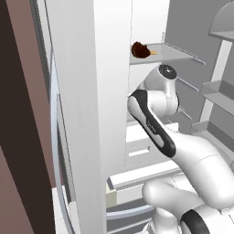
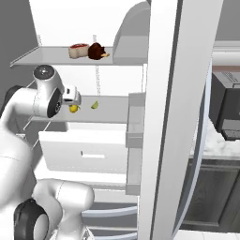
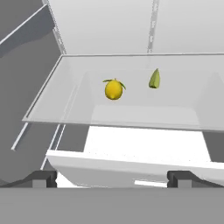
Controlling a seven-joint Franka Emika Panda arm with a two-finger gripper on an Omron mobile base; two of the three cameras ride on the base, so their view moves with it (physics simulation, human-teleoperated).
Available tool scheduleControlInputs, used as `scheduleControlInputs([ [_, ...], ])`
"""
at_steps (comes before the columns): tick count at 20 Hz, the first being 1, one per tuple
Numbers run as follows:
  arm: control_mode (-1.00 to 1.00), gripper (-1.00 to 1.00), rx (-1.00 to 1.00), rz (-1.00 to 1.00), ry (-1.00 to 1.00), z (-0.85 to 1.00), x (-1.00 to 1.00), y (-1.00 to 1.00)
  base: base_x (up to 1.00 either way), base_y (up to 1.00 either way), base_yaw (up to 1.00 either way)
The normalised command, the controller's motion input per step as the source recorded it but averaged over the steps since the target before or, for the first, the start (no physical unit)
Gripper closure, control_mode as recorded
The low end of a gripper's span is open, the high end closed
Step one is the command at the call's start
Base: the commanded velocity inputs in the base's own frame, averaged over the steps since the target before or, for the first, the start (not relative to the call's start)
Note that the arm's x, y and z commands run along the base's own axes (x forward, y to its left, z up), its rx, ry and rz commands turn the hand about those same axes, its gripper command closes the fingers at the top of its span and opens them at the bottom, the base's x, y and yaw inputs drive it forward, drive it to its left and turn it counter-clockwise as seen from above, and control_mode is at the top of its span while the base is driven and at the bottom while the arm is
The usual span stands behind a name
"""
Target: Gather the lemon wedge and lemon from the fridge and place them on a tray on the dining counter. Then gather the steaks from the fridge and place them on the other tray.
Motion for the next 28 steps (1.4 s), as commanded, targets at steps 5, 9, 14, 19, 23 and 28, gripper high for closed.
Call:
scheduleControlInputs([
  [5, -1.00, -1.00, 0.00, 0.00, 0.02, -0.12, 0.16, 0.13, 0.00, 0.00, 0.00],
  [9, -1.00, -1.00, 0.00, 0.04, 0.00, -0.13, 0.04, 0.01, 0.00, 0.00, 0.00],
  [14, -1.00, -1.00, 0.00, 0.04, 0.00, -0.15, 0.30, 0.08, 0.00, 0.00, 0.00],
  [19, -1.00, -1.00, 0.00, 0.04, 0.00, -0.17, 0.40, 0.13, 0.00, 0.00, 0.00],
  [23, -1.00, -1.00, 0.00, 0.00, 0.03, -0.16, 0.38, 0.16, 0.00, 0.00, 0.00],
  [28, -1.00, -1.00, 0.00, 0.00, 0.03, -0.16, 0.38, 0.13, 0.00, 0.00, 0.00],
])
